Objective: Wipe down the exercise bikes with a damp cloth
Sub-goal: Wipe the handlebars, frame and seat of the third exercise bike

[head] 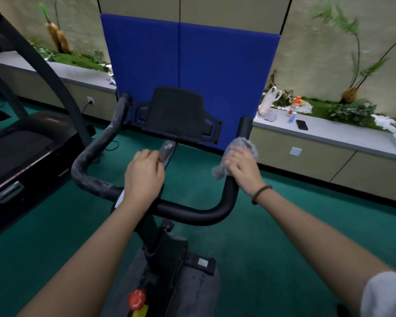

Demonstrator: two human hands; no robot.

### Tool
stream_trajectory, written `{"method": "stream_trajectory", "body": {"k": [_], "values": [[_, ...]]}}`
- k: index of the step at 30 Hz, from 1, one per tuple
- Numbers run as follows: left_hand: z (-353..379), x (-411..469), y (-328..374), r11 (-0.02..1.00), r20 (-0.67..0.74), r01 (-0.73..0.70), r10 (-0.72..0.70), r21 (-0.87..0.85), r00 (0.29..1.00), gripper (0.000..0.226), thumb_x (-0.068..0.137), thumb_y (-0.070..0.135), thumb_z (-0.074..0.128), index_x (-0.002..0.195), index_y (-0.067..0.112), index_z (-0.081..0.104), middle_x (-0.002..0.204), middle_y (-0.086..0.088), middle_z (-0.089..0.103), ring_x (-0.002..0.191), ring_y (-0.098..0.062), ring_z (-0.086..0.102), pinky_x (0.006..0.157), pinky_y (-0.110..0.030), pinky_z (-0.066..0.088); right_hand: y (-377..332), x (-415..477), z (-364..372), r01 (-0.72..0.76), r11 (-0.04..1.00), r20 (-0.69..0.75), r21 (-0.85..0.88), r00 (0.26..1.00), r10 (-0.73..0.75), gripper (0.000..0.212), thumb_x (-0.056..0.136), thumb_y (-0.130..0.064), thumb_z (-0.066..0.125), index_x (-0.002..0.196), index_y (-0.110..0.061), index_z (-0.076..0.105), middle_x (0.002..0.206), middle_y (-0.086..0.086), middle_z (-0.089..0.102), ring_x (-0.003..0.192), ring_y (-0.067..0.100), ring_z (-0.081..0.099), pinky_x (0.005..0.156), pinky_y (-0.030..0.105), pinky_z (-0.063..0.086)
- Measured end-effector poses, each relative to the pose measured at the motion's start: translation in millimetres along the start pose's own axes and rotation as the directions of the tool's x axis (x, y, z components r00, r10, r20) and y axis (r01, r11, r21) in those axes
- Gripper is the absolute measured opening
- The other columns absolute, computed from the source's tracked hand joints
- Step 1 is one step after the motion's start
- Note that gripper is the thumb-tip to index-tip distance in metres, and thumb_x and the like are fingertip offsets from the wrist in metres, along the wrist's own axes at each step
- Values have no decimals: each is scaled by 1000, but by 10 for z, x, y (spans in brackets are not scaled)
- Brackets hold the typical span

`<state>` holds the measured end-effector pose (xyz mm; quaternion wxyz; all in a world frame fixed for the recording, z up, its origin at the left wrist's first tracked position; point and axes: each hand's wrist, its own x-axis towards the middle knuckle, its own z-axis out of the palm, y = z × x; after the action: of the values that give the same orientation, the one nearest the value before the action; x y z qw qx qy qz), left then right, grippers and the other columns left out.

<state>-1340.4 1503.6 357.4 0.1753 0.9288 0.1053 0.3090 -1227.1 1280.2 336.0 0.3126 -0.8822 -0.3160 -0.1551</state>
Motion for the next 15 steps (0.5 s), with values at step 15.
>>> {"method": "stream_trajectory", "body": {"k": [15], "values": [[23,-34,-23,999,22,-44,44,15,999,8,83,2,52,80,0,59,78,-14,57,76,-32,49,62,-32,31,-276,-451,-116,279,926,160,-255,957,-244,39,87,-34,35,82,-13,68,85,3,67,88,24,60,89,29,26]]}}
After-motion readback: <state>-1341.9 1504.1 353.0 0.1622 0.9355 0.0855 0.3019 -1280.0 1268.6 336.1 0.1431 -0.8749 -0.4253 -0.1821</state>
